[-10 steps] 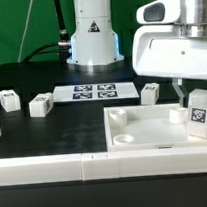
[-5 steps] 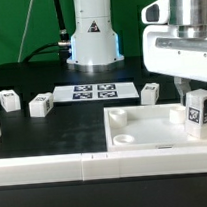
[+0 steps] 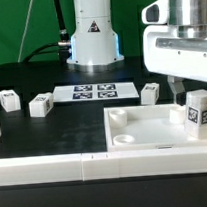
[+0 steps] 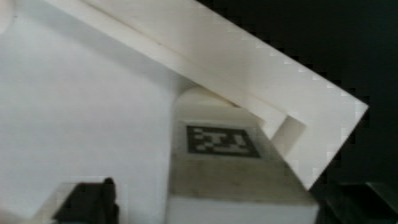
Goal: Assemble one leg
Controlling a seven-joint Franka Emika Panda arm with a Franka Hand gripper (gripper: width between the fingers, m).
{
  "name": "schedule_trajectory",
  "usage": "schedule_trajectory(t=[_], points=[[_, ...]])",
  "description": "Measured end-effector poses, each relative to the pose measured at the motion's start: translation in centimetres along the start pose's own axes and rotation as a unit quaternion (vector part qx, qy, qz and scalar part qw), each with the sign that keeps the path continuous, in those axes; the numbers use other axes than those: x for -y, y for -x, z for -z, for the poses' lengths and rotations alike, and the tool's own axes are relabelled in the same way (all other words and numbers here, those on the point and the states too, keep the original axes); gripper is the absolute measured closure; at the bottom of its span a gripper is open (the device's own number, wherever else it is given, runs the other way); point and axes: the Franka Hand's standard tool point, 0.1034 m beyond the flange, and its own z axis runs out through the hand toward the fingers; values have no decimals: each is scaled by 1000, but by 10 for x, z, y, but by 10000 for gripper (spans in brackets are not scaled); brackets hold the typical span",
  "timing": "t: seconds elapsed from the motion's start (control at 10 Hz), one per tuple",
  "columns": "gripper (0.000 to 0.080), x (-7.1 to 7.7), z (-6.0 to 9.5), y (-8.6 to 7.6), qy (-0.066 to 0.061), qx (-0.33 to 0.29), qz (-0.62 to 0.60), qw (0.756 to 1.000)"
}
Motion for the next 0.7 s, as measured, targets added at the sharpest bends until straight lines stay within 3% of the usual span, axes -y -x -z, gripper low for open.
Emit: schedule_trajectory(t=[0.3, 0.7], points=[[155, 1, -1, 2, 2, -2, 157, 988], [150, 2, 0, 4, 5, 2, 352, 936]])
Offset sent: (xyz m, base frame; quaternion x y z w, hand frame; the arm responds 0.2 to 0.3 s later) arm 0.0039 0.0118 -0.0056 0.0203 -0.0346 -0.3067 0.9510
